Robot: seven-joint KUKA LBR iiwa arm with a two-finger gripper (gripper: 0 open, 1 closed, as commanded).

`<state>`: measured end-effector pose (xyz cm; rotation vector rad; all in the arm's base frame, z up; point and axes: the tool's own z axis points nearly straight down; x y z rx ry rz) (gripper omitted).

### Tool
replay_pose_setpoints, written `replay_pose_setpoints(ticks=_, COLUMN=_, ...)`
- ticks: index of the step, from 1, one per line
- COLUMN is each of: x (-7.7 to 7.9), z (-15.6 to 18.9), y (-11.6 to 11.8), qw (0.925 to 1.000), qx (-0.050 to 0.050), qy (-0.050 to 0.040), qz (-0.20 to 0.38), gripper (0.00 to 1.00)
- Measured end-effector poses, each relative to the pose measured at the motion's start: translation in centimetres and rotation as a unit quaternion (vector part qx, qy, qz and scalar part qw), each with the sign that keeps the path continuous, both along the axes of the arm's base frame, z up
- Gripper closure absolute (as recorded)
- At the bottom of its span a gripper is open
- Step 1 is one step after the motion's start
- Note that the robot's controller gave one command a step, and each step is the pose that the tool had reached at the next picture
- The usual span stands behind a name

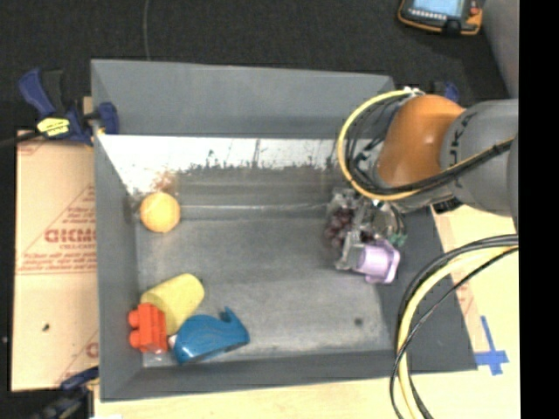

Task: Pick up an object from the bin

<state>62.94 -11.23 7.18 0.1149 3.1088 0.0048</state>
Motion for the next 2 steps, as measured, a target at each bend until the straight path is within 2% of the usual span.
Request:
replay_pose_setpoints(ticks=1, x=0.9, z=0.0, y=2.8, qw=0.9952, qx=-0.005, qy=-0.0019, qz=0.097, gripper=0.0)
replay_pose_setpoints(ticks=2, x=-0.5, z=0.9, y=-1.9, qw=1.0, qx=0.008, qy=-0.0025, qz=-0.001, gripper=0.0)
